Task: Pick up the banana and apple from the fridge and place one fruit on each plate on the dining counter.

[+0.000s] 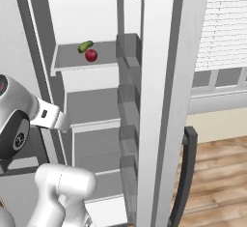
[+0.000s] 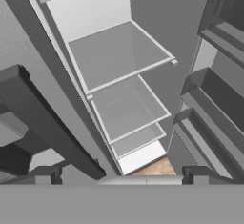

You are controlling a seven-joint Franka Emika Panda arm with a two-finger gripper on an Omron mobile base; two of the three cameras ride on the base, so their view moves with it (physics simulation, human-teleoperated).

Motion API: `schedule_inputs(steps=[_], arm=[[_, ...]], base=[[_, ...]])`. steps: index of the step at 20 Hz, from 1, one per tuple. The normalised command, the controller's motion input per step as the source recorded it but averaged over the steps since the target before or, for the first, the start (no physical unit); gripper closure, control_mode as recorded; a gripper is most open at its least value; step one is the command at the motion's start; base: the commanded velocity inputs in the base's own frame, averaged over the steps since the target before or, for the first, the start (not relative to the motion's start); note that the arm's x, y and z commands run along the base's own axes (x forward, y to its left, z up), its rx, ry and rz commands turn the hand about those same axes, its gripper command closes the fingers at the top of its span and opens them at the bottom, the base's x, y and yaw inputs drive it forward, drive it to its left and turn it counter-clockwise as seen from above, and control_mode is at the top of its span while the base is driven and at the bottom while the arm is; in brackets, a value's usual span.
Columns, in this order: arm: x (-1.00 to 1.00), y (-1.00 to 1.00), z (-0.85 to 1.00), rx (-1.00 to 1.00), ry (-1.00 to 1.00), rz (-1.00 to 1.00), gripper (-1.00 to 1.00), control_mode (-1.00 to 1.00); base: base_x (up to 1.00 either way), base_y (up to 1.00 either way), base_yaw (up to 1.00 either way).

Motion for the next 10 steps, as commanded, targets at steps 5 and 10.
schedule_inputs(steps=[5,10], arm=[[0.0,0.0,0.0,0.0,0.0,0.0,-1.0,1.0],[0.0,0.0,0.0,0.0,0.0,0.0,-1.0,1.0]], base=[[0.15,-0.14,0.0],[0.13,-0.38,-0.1]])
